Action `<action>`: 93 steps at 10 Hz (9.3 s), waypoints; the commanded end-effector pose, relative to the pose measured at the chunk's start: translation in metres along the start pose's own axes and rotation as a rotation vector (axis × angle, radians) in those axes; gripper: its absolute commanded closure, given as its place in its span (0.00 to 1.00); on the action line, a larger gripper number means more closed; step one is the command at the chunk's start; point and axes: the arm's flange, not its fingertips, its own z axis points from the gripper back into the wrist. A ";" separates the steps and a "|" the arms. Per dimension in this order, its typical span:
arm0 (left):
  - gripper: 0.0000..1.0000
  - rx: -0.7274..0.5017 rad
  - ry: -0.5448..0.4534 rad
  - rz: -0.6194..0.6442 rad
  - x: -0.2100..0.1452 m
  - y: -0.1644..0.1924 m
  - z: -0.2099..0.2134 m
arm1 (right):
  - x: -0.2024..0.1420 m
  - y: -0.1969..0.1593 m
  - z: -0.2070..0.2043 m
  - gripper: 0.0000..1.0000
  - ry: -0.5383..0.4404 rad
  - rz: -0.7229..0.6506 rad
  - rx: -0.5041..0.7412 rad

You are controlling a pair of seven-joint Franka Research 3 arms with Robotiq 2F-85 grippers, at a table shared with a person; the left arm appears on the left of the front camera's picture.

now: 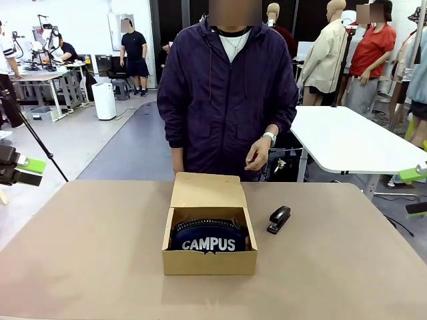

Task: Pack the items into the box.
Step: Pick up the item indicated by the person and place it inside the Mailer Box.

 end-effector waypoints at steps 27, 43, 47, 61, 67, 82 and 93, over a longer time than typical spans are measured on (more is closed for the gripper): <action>0.00 -0.007 0.000 -0.015 0.000 0.001 0.001 | 0.213 0.017 -0.337 0.00 0.395 0.100 -1.117; 0.00 -0.007 0.000 -0.015 0.000 0.001 0.001 | 0.257 -0.042 -0.378 0.00 -0.118 -0.706 -1.005; 0.00 -0.007 0.000 -0.015 0.000 0.001 0.001 | 0.256 -0.056 -0.386 0.00 -0.071 -0.703 -1.073; 0.00 -0.007 0.000 -0.015 0.000 0.001 0.001 | 0.261 -0.087 -0.419 1.00 -0.081 -0.702 -1.239; 0.00 -0.007 0.000 -0.015 0.000 0.001 0.001 | 0.264 -0.073 -0.406 1.00 -0.013 -0.670 -1.209; 0.00 -0.007 0.000 -0.015 0.000 0.001 0.001 | 0.275 0.091 -0.311 1.00 0.341 0.404 -0.730; 0.00 -0.007 0.000 -0.015 0.000 0.001 0.001 | 0.181 0.172 -0.466 1.00 1.019 1.529 -0.349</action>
